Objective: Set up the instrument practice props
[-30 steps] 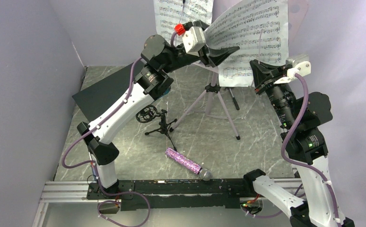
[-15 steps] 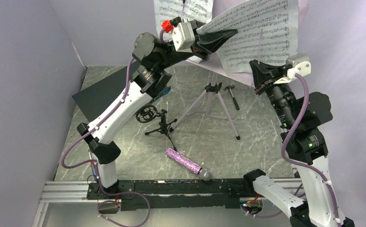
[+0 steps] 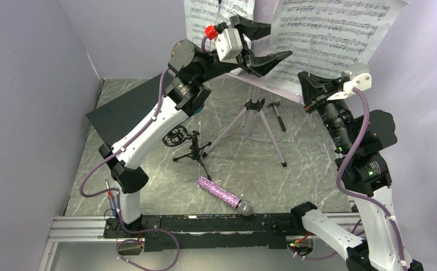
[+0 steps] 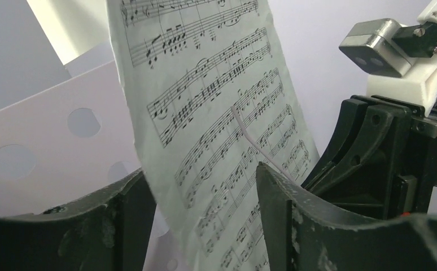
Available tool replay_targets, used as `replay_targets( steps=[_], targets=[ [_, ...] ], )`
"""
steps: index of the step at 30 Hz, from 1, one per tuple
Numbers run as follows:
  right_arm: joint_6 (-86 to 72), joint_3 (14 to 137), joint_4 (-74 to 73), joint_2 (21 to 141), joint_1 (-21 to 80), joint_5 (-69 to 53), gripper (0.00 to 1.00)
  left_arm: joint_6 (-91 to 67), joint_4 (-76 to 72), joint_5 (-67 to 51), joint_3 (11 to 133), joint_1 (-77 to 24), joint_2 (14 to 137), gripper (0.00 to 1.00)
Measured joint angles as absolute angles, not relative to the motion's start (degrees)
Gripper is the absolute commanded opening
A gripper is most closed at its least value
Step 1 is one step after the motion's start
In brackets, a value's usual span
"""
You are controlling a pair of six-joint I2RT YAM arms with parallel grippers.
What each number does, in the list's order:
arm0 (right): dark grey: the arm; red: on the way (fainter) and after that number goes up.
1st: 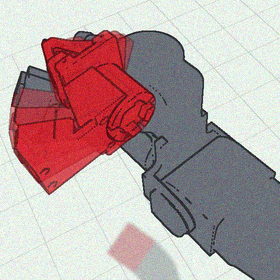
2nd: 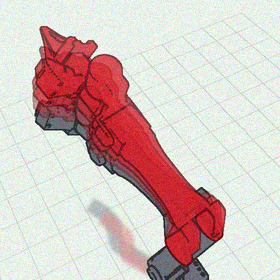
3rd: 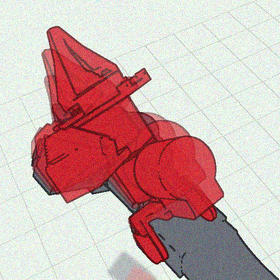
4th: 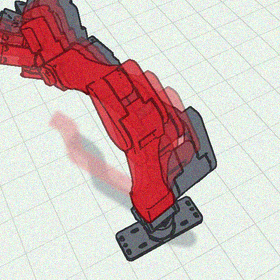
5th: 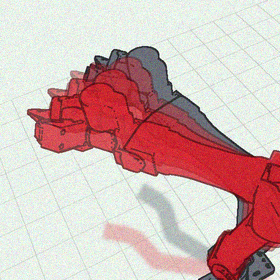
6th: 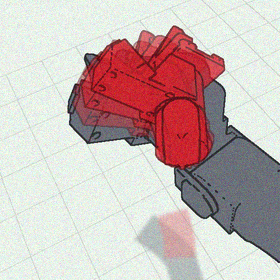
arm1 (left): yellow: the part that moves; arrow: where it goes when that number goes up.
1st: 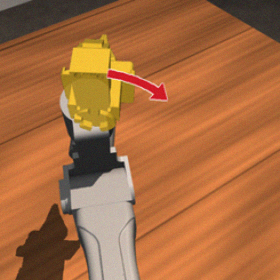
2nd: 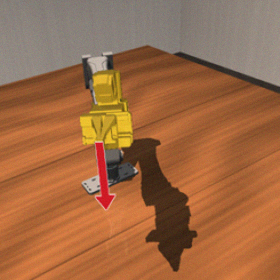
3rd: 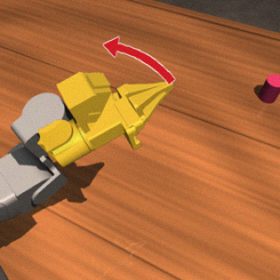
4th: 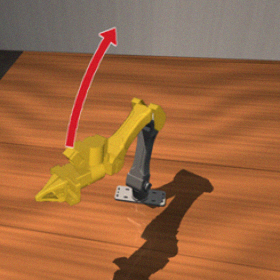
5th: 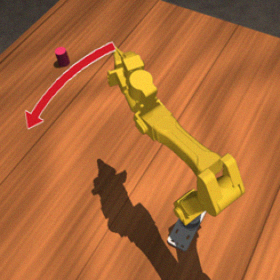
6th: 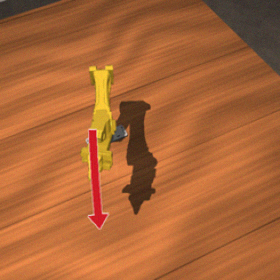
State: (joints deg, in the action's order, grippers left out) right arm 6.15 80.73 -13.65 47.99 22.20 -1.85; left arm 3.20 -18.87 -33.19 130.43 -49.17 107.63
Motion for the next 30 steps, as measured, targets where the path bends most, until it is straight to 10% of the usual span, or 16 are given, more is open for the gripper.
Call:
replay_targets(
  steps=[30],
  targets=[
    [5.5, 80.7, -12.9, 47.5, 22.2, -2.5, 0.3, 3.4, -22.2, -30.1, 115.7, -49.2, 98.0, 0.75]
  ],
)
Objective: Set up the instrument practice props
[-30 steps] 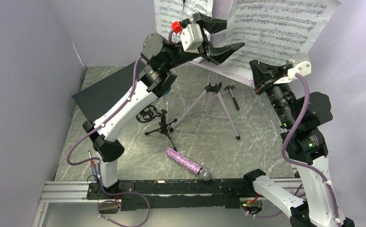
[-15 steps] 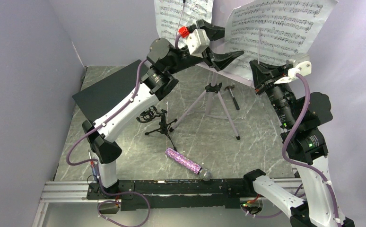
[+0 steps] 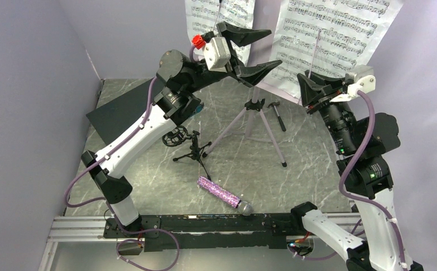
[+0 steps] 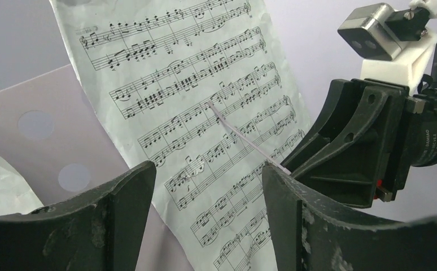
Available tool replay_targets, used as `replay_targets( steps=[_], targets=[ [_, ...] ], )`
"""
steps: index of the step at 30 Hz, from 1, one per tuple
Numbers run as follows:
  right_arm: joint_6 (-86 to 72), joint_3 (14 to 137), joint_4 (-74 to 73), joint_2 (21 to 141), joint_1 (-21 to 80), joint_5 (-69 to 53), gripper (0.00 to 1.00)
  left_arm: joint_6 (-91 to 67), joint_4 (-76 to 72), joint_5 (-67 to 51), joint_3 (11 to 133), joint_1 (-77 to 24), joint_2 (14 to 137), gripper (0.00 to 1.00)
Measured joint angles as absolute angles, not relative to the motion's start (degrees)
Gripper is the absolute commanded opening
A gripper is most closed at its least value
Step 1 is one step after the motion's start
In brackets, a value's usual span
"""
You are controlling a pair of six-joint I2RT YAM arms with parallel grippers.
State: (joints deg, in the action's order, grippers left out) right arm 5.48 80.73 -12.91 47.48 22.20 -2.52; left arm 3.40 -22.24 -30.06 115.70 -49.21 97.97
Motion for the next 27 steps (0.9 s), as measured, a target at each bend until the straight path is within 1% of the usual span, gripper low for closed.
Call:
replay_targets(
  steps=[2, 6, 10, 12, 13, 16, 23, 27],
  targets=[
    [5.4, 80.7, -12.6, 47.2, 22.2, -2.7, 0.35, 3.4, -22.6, -30.0, 114.7, -49.2, 97.4, 0.75],
    [5.1, 80.7, -12.2, 46.6, 22.2, -3.1, 0.52, 3.4, -23.2, -30.0, 112.0, -49.2, 96.3, 0.76],
    [4.7, 80.7, -11.9, 45.7, 22.2, -3.3, 0.61, 3.4, -23.4, -29.9, 108.4, -49.2, 94.5, 0.77],
    [4.4, 80.7, -11.9, 45.1, 22.2, -3.5, 0.65, 3.4, -23.3, -29.6, 106.0, -49.2, 93.3, 0.84],
    [4.3, 80.7, -11.9, 44.8, 22.2, -3.6, 0.66, 3.4, -23.3, -29.5, 104.6, -49.2, 92.4, 0.88],
    [3.7, 80.7, -11.9, 43.5, 22.2, -4.0, 0.69, 3.8, -23.2, -28.6, 101.1, -49.2, 89.7, 0.92],
    [1.9, 80.7, -11.7, 40.8, 22.2, -6.0, 0.75, 3.9, -23.7, -24.8, 88.8, -49.2, 80.8, 0.93],
    [1.3, 80.7, -11.8, 40.0, 22.2, -6.5, 0.79, 3.9, -23.4, -20.8, 80.6, -49.2, 75.6, 0.93]
  ],
)
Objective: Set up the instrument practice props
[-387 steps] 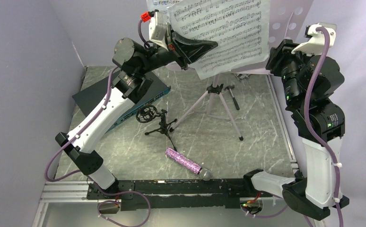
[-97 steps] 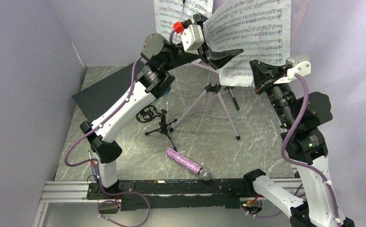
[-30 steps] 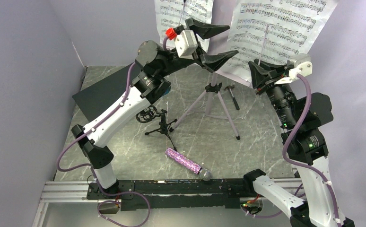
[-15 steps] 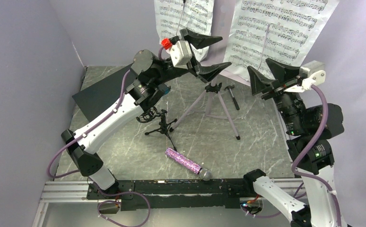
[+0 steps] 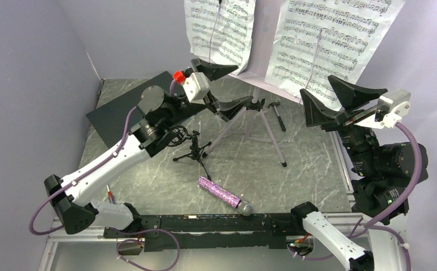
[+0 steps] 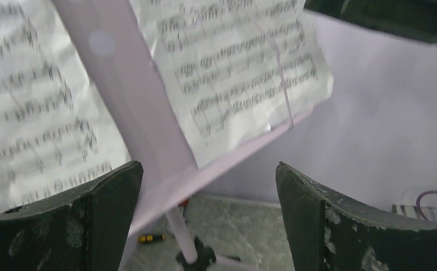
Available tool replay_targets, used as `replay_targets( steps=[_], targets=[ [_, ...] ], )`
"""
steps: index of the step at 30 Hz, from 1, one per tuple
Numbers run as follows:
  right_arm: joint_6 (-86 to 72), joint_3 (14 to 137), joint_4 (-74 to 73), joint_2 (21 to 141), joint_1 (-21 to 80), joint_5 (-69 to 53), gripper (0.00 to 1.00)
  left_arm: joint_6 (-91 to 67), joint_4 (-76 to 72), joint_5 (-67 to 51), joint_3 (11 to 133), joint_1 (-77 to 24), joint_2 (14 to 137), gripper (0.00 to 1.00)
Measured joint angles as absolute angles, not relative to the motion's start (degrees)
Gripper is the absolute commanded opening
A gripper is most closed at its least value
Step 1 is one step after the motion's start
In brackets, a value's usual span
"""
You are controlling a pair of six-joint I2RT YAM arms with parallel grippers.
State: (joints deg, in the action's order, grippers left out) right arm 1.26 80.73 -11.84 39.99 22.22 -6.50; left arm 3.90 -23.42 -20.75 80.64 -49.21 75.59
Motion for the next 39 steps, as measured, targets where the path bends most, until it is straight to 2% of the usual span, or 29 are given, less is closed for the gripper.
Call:
replay_targets(
  steps=[8, 17, 27, 39],
  targets=[
    [-0.4, 80.7, -13.0, 40.3, 22.2, -4.6, 0.86, 3.0, -20.1, -13.0, 66.5, -49.2, 67.7, 0.93],
    [-1.7, 80.7, -13.3, 45.8, 22.2, 0.3, 0.92, -2.0, -18.2, -6.6, 54.6, -49.2, 63.0, 0.93],
    [-1.5, 80.8, -13.2, 49.3, 22.2, 8.6, 0.94, -5.2, -17.4, -2.5, 50.9, -49.2, 59.2, 0.93],
    [-1.7, 82.4, -13.3, 50.1, 22.2, 13.0, 0.95, -7.3, -14.3, 1.2, 48.0, -49.2, 56.7, 0.93]
  ],
)
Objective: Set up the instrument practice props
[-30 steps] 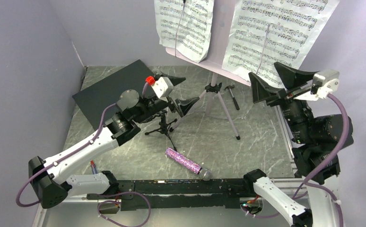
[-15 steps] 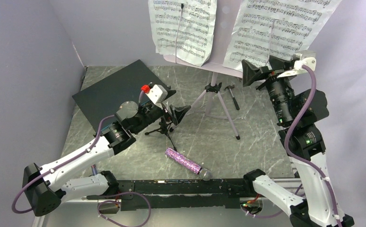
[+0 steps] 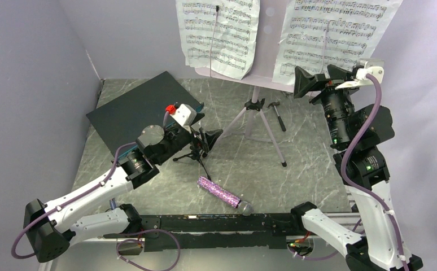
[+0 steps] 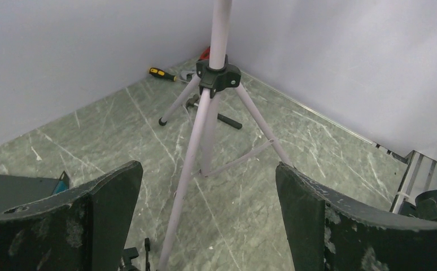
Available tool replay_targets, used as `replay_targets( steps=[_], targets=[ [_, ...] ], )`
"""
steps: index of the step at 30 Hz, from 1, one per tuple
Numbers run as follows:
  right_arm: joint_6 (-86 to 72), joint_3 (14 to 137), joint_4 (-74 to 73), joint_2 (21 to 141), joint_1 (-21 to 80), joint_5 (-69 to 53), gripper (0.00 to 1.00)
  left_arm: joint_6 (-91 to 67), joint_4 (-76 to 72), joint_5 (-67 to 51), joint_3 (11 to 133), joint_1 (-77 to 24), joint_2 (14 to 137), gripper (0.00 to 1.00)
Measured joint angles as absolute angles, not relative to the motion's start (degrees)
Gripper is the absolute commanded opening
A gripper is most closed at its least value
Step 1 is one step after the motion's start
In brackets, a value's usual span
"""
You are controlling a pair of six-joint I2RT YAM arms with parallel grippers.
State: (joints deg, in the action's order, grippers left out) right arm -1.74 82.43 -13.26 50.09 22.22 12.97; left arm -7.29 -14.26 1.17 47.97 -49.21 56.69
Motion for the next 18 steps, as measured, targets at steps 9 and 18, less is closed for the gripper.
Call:
replay_targets(
  steps=[9, 18],
  targets=[
    [-4.4, 82.0, -13.6, 45.7, 22.2, 10.1, 0.98, -9.2, -12.5, 3.9, 46.3, -49.2, 54.0, 0.93],
    [-7.9, 79.0, -13.3, 36.9, 22.2, -0.5, 0.99, -11.3, -11.9, 4.8, 43.8, -49.2, 53.5, 0.93]
  ],
)
